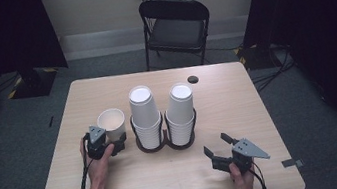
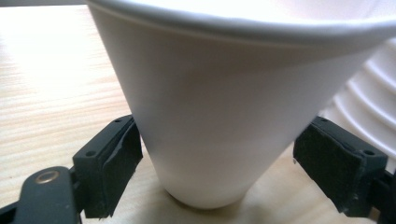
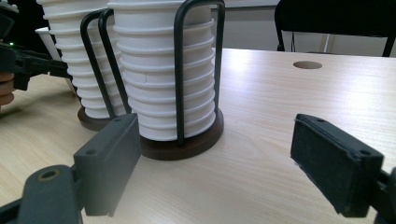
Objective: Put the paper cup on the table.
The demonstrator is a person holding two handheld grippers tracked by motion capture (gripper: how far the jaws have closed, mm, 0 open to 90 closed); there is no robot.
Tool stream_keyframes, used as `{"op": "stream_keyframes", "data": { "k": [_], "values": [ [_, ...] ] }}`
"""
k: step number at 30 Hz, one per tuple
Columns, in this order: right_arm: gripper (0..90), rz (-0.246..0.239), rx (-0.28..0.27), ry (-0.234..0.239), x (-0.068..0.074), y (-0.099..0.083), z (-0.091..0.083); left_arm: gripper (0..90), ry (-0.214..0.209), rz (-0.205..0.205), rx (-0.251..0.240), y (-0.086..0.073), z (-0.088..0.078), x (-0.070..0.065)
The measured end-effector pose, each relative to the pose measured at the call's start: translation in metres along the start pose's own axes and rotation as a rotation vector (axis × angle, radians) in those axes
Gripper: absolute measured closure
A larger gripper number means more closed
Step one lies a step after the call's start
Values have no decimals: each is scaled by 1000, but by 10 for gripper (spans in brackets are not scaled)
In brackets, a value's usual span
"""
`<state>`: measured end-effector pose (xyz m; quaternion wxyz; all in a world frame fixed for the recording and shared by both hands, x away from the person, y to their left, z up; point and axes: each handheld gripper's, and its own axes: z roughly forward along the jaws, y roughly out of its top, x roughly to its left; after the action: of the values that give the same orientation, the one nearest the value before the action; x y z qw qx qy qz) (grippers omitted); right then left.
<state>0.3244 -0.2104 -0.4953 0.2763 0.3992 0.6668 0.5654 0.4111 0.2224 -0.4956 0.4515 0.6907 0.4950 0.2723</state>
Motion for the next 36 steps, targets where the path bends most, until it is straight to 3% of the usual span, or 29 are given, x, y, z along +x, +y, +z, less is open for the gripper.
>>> {"op": "stream_keyframes", "data": {
  "k": [7, 8, 9, 12, 16, 18, 23, 26, 28, 30, 33, 36],
  "values": [
    [157, 3, -3, 1, 0, 0, 0, 155, 23, 0, -19, -5, -11, -4],
    [158, 2, -2, 0, 0, 0, 0, 155, 28, 15, -13, -4, -14, -3],
    [157, 1, -3, 0, 0, 0, 0, 155, 23, -2, -39, -5, -19, -5],
    [157, 2, -4, -1, 0, 0, 0, 155, 30, 16, -46, -6, -29, -8],
    [157, 3, -10, -3, 0, 0, -1, 155, 4, 1, -93, -11, -45, -14],
    [157, 4, -11, -3, 0, 0, -1, 154, 29, 3, -107, -15, -52, -19],
    [157, 1, -10, -4, 0, 0, -1, 155, -31, 19, -140, -23, -66, -35],
    [157, 0, -13, -4, 0, -1, -1, 154, -22, 22, -142, -25, -68, -41],
    [158, -1, -13, -6, 1, -1, -1, 154, -58, 10, -154, -27, -70, -46],
    [158, -2, -16, -9, 1, -1, -1, 154, -60, 30, -152, -30, -72, -53],
    [158, -3, -15, -9, 1, -1, -1, 154, -97, 56, -158, -32, -71, -67],
    [158, -4, -17, -8, 1, -1, -1, 154, -125, 43, -167, -32, -72, -73]
  ]
}}
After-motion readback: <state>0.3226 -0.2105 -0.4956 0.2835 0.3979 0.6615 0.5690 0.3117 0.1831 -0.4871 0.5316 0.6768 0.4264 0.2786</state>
